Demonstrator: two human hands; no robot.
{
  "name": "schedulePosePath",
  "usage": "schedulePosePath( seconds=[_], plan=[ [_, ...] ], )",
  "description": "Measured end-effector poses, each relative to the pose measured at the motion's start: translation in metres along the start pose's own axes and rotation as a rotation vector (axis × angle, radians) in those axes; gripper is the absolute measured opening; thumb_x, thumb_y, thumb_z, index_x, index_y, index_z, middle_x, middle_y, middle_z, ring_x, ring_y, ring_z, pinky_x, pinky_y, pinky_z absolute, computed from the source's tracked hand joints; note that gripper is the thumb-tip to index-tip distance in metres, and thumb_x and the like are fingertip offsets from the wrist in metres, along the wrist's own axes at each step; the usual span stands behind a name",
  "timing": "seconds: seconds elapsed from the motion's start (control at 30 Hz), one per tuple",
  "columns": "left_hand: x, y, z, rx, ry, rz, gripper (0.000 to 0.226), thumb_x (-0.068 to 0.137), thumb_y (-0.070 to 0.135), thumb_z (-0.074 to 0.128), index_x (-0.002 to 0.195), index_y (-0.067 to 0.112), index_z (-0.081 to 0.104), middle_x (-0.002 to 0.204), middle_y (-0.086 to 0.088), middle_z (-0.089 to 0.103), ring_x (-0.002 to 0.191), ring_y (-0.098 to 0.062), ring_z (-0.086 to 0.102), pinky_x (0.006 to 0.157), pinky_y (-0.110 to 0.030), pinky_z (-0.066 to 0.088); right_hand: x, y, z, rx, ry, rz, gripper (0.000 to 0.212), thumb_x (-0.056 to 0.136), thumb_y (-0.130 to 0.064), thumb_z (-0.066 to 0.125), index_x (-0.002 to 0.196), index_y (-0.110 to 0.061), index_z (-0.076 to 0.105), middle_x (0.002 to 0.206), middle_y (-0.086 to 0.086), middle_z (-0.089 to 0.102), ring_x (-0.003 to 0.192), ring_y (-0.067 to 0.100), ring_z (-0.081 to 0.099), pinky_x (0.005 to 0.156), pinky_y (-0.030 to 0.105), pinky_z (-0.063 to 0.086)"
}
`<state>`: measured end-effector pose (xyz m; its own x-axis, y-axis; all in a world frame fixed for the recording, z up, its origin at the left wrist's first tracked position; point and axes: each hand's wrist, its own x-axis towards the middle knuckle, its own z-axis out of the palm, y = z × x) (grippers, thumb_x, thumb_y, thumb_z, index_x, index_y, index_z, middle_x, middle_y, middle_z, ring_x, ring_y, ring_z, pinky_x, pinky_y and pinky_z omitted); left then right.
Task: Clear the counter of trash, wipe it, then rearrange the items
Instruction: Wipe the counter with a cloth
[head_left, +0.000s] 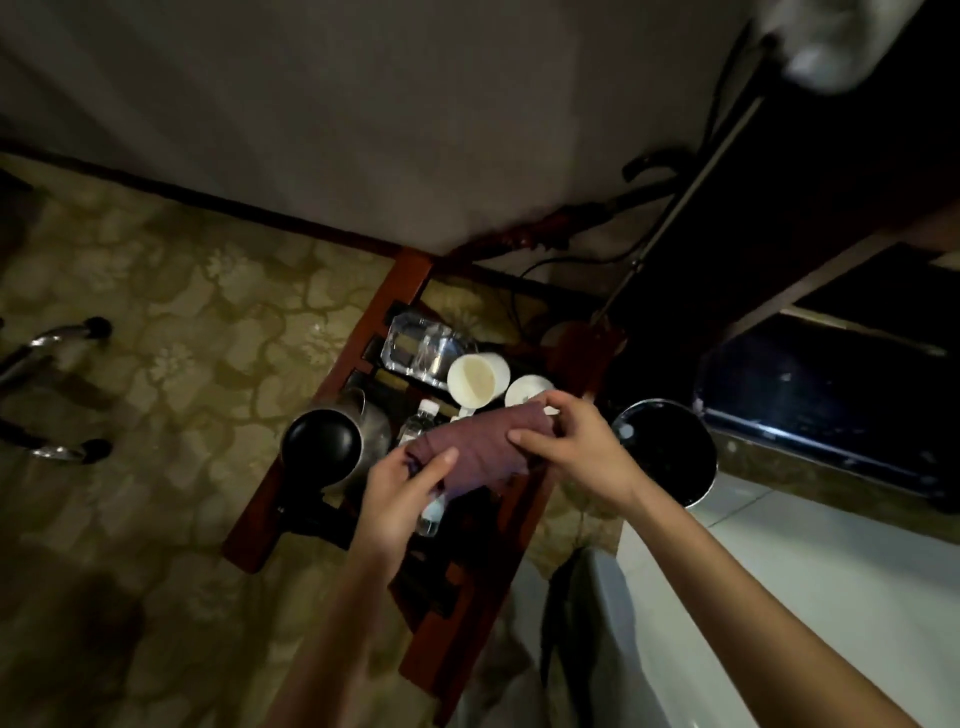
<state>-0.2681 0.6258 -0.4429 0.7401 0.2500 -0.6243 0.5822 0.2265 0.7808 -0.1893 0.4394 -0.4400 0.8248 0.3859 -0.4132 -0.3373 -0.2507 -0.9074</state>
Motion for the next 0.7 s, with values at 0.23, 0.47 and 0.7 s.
schedulePosePath(
  seconds=[0.23, 0.47, 0.7],
  plan=[
    [-0.057, 0.146, 0.040, 0.039, -0.179, 0.229, 0.016, 0.083, 0.007, 0.067, 0.098, 0.014, 0.069, 0.092, -0.004, 0.076, 0.086, -0.018, 0.072, 0.071, -0.027, 0.057, -0.067, -0.140, -0.057, 0.136, 0.121, -0.182, 0.024, 0.083, 0.001, 0.068, 0.102, 0.011, 0.056, 0.078, 0.006, 0.068, 0.072, 0.013, 0.068, 0.062, 0.021, 0.056],
    [-0.116, 0.247, 0.094, 0.092, -0.440, 0.431, 0.023, 0.072, 0.012, 0.068, 0.094, 0.008, 0.071, 0.095, -0.011, 0.075, 0.089, -0.021, 0.071, 0.079, -0.030, 0.059, -0.143, -0.222, -0.099, 0.294, 0.300, -0.304, 0.023, 0.083, 0.007, 0.064, 0.104, 0.011, 0.053, 0.080, 0.012, 0.066, 0.070, 0.016, 0.068, 0.056, 0.025, 0.057],
    [-0.164, 0.294, 0.177, 0.213, -0.634, 0.504, 0.021, 0.077, 0.008, 0.067, 0.098, 0.005, 0.070, 0.095, -0.012, 0.074, 0.087, -0.021, 0.070, 0.076, -0.033, 0.057, -0.215, -0.251, -0.166, 0.229, 0.510, -0.416, 0.027, 0.081, 0.001, 0.069, 0.106, -0.003, 0.062, 0.097, 0.009, 0.064, 0.081, 0.010, 0.066, 0.058, 0.029, 0.058]
  ],
)
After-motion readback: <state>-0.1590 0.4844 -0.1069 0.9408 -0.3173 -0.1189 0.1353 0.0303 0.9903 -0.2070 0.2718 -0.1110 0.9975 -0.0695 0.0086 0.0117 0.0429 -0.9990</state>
